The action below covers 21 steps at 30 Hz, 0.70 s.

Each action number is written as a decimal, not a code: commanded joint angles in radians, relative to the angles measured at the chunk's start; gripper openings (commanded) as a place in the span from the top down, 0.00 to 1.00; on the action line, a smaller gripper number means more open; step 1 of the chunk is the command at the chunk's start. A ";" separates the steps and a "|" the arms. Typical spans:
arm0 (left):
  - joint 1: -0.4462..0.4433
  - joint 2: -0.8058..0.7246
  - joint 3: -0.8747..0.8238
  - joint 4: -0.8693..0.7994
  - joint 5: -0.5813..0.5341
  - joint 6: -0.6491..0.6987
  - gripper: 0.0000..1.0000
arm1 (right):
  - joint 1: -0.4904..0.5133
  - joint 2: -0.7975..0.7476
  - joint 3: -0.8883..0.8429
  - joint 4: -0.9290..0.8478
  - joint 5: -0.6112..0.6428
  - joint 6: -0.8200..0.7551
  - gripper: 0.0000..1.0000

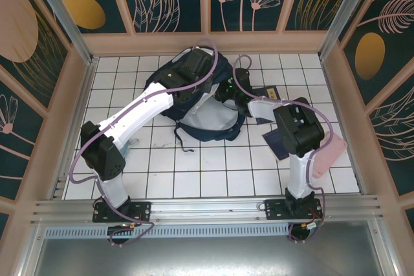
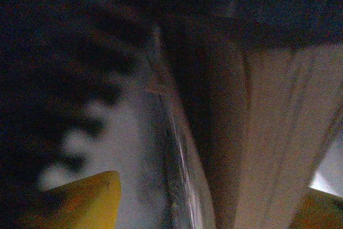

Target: Pack books, pencil case, and school supplies into a backpack

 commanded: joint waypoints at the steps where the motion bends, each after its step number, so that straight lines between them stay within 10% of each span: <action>1: 0.020 0.005 0.068 0.086 -0.039 -0.036 1.00 | -0.049 -0.155 -0.083 -0.063 -0.129 0.011 0.34; 21: 0.159 -0.056 -0.101 0.132 -0.161 0.003 1.00 | -0.201 -0.651 -0.264 -0.626 -0.153 -0.487 0.32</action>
